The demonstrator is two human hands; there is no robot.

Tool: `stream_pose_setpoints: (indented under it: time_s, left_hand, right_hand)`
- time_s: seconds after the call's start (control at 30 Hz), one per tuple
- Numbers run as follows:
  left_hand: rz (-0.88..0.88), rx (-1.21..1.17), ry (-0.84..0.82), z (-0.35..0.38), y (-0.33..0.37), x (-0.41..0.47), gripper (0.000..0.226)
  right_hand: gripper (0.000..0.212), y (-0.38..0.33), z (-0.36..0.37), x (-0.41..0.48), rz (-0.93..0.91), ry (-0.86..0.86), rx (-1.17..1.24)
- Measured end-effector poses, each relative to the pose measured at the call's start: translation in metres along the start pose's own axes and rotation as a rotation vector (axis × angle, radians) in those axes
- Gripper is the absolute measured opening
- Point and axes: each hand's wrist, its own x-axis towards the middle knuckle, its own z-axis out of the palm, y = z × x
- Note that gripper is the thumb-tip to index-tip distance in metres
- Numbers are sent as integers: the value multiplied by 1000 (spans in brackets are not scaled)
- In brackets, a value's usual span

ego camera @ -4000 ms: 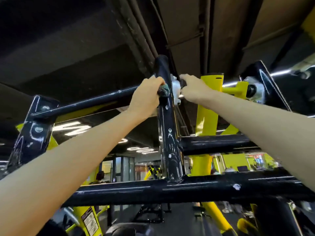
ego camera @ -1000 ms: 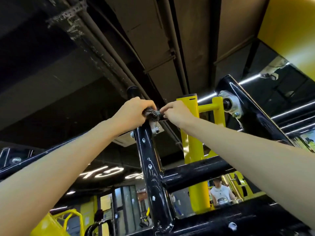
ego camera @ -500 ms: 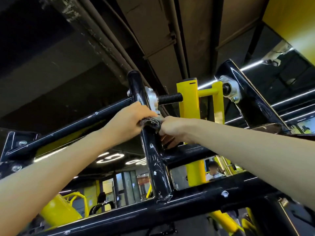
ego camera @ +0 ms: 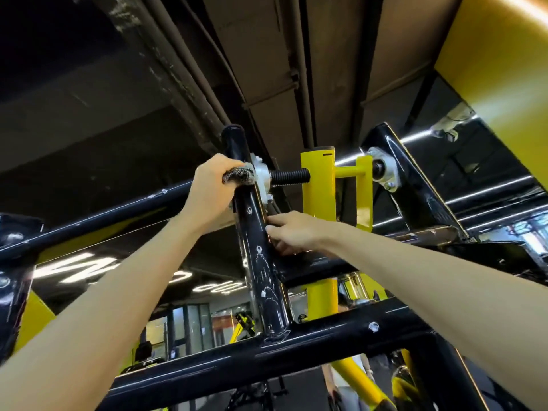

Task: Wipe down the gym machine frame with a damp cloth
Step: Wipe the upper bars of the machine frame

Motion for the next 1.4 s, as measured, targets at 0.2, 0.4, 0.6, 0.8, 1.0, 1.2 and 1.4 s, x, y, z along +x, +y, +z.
stream_pose_setpoints:
  time_s: [0.2, 0.4, 0.6, 0.8, 1.0, 1.2, 1.4]
  left_hand:
    - [161, -11, -144, -7, 1, -39, 38]
    - [51, 65, -59, -6, -11, 5, 34]
    - [321, 149, -244, -8, 10, -41, 34]
    - [155, 134, -121, -2, 5, -20, 28]
    - [237, -8, -249, -12, 15, -74, 35]
    - [-84, -56, -10, 3, 12, -55, 21]
    - [56, -35, -147, -7, 12, -75, 27]
  right_hand:
    - [41, -2, 6, -2, 1, 83, -145]
    - [44, -4, 7, -4, -4, 117, -172]
    - [44, 0, 9, 3, 13, 133, -203]
    - [50, -1, 14, 2, 44, 140, -219]
    - [30, 2, 12, -7, 44, 90, -204]
    - [34, -1, 13, -15, 35, 85, -180]
    - [40, 0, 17, -16, 17, 112, -235]
